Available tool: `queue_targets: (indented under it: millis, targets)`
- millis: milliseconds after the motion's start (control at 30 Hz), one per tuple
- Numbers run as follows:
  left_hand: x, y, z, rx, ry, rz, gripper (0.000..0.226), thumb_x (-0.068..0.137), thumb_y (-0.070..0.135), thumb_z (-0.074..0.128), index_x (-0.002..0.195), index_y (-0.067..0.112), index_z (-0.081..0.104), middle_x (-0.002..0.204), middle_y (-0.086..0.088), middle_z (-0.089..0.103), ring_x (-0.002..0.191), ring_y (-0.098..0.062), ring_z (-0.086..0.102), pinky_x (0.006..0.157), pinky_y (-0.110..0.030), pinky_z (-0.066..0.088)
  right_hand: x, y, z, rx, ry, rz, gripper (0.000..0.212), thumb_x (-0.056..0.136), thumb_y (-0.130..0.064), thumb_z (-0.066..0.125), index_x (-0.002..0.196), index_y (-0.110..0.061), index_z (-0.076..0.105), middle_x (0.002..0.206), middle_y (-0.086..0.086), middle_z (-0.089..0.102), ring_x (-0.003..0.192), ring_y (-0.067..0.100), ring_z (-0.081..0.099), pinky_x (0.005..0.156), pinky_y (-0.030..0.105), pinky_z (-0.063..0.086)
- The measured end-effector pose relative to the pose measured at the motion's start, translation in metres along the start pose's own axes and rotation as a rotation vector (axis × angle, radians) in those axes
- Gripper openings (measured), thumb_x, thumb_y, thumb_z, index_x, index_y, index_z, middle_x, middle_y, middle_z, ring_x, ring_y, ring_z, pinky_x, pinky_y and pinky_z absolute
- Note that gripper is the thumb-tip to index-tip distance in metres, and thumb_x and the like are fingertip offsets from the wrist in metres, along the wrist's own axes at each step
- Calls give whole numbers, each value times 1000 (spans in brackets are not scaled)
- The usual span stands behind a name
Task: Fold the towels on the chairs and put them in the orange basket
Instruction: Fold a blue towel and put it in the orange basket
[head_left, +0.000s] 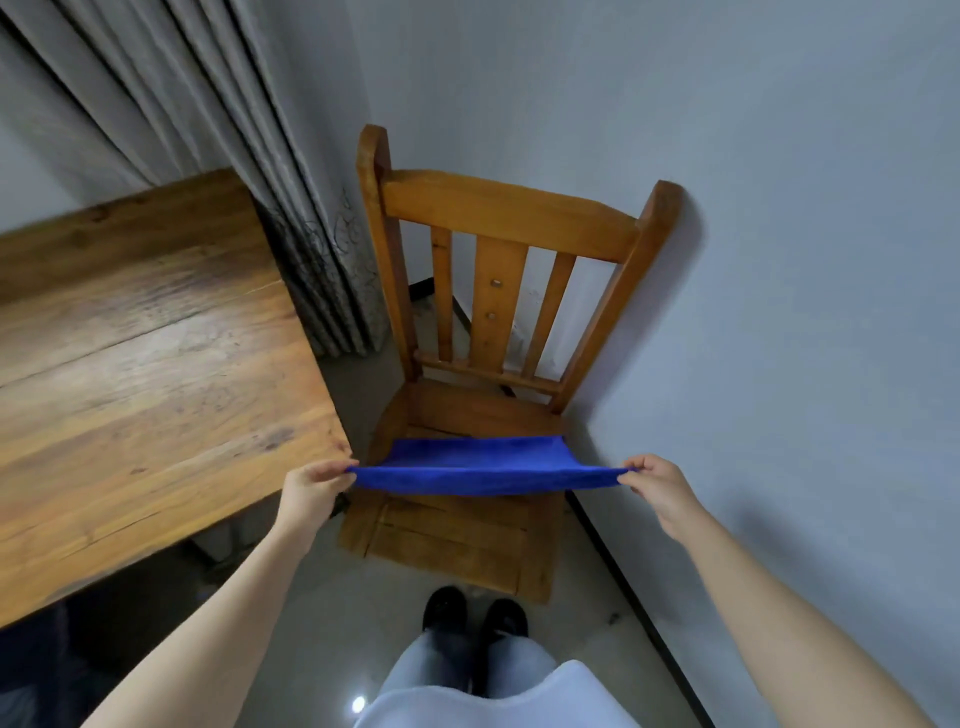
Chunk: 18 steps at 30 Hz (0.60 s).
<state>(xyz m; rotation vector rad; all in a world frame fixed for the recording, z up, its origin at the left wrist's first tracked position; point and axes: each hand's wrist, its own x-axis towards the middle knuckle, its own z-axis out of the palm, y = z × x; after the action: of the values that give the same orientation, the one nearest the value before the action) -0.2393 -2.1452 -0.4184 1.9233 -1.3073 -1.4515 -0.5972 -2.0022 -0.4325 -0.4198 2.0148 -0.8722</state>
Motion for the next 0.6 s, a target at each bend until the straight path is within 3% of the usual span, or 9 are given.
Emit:
queue_targets:
  millis: [67, 200, 367, 600]
  targets:
    - [-2, -27, 5, 88, -1, -37, 19, 84, -5, 60, 100, 0, 69, 96, -11, 64, 86, -21, 54, 79, -29, 39, -2, 25, 11, -86, -15, 31, 31, 80, 13, 54, 64, -13, 54, 64, 4, 52, 59, 14, 44, 49, 10, 34]
    - [0, -67, 14, 207, 7, -101, 16, 83, -6, 59, 91, 3, 69, 90, -13, 65, 74, -21, 53, 65, -29, 38, -3, 65, 31, -199, -67, 83, 32, 78, 12, 58, 63, -16, 56, 73, 11, 58, 72, 23, 51, 66, 26, 38]
    - [2, -94, 24, 269, -30, -154, 16, 83, -6, 59, 90, 4, 69, 93, -14, 67, 88, -27, 60, 79, -33, 43, 0, 95, 42, -241, -45, 159, 31, 77, 10, 60, 62, -18, 57, 70, 8, 59, 74, 25, 54, 68, 29, 39]
    - [25, -102, 41, 203, 55, -175, 20, 86, 0, 59, 104, 3, 67, 102, -14, 65, 97, -27, 58, 92, -44, 46, 34, 117, 56, -215, 15, 192, 26, 82, 4, 58, 68, -19, 55, 78, 6, 60, 81, 26, 57, 72, 30, 43]
